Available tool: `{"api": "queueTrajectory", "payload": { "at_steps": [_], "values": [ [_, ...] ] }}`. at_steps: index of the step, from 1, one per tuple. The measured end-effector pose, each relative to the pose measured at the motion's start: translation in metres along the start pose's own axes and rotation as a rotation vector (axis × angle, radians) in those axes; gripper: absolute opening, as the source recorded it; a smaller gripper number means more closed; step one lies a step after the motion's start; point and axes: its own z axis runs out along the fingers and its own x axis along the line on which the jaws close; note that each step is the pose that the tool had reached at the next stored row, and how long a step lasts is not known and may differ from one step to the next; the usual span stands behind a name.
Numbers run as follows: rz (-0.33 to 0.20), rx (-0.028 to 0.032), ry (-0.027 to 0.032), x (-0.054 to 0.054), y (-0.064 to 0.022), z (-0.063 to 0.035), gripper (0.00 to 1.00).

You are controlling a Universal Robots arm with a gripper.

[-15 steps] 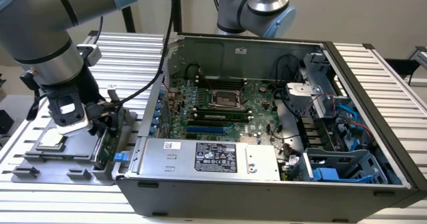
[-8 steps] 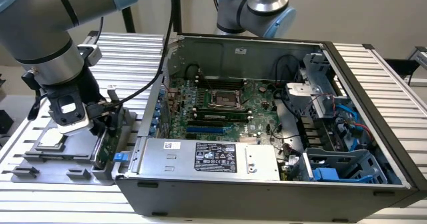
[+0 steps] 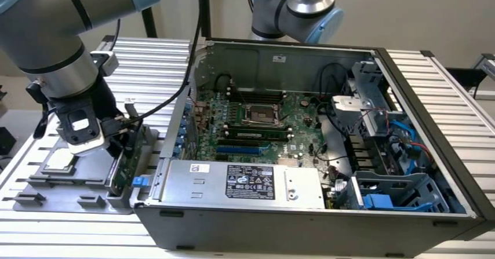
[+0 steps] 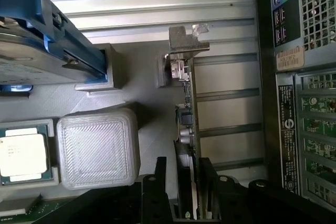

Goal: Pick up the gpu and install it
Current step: 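Pick up the gpu and move the gpu toward the slot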

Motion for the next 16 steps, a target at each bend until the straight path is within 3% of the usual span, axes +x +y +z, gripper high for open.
{"api": "queueTrajectory", "payload": {
  "at_steps": [7, 9, 10, 16],
  "values": [
    [-0.009, 0.0039, -0.0084, -0.0004, 0.0004, 0.0011, 0.38],
    [-0.011, 0.0059, -0.0106, -0.0003, 0.0007, 0.0015, 0.36],
    [-0.013, 0.0071, -0.0118, -0.0003, 0.0008, 0.0017, 0.29],
    [-0.021, 0.0075, -0.0117, -0.0008, 0.0009, 0.0020, 0.27]
  ]
}}
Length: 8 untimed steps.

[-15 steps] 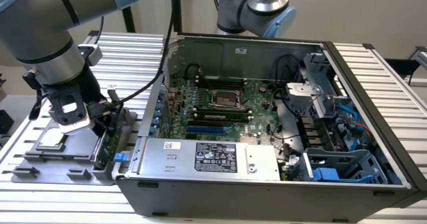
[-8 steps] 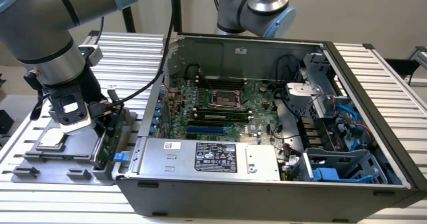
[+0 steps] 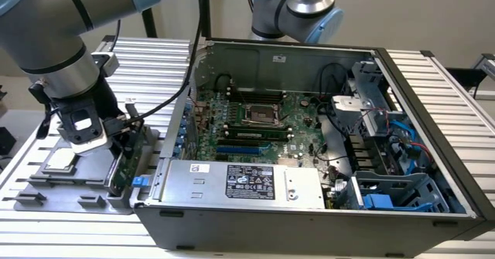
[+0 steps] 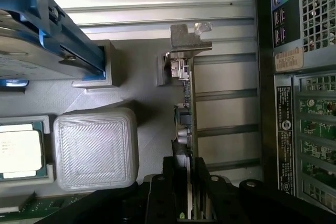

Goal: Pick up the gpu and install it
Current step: 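Pick up the gpu and move the gpu toward the slot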

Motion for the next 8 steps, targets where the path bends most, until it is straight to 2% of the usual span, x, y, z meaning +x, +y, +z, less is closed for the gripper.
{"api": "queueTrajectory", "payload": {
  "at_steps": [8],
  "values": [
    [-0.033, -0.0028, 0.0060, -0.0006, 0.0001, 0.0000, 0.27]
  ]
}}
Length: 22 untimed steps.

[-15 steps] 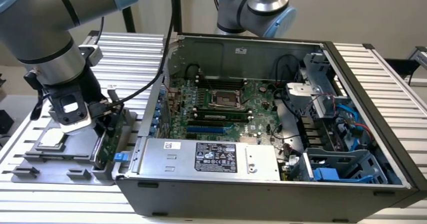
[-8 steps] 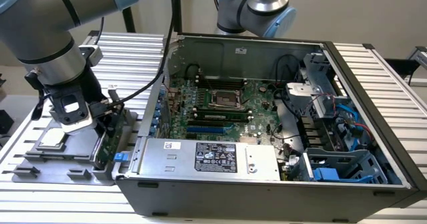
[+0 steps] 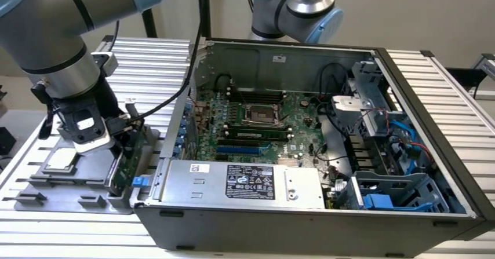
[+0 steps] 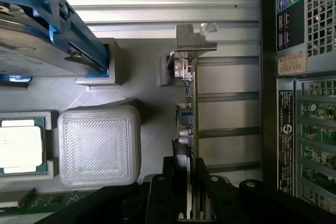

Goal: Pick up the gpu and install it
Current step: 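Pick up the gpu and move the gpu toward the slot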

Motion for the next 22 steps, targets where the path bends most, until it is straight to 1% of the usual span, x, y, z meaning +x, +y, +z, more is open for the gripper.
{"api": "queueTrajectory", "payload": {
  "at_steps": [7, 11, 18, 22],
  "values": [
    [-0.012, -0.0008, 0.0065, 0.000, 0.0001, -0.0015, 0.27],
    [-0.014, -0.0009, 0.0081, -0.001, 0.0002, -0.0056, 0.27],
    [-0.016, -0.0011, 0.0099, -0.003, 0.0007, -0.0173, 0.27],
    [-0.016, -0.0010, 0.0114, -0.004, 0.0011, -0.0280, 0.27]
  ]
}}
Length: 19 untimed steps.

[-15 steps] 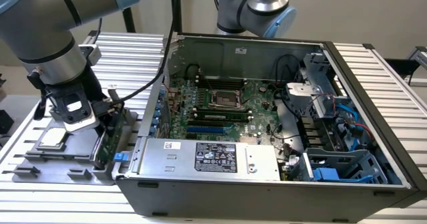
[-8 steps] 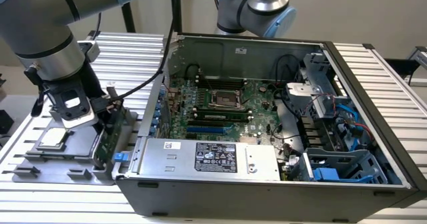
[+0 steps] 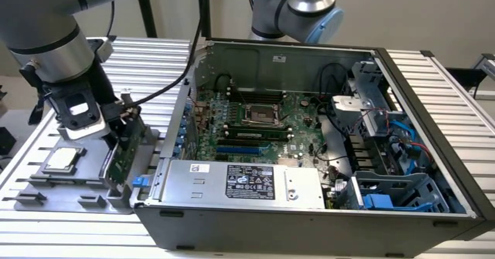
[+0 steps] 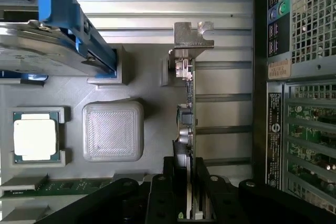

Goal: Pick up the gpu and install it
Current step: 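Pick up the gpu and move the gpu toward the slot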

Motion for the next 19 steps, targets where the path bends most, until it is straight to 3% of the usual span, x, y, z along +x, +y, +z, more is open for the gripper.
{"api": "queueTrajectory", "payload": {
  "at_steps": [19],
  "values": [
    [-0.003, 0.0000, 0.0069, -0.018, 0.0033, -0.0836, 0.27]
  ]
}}
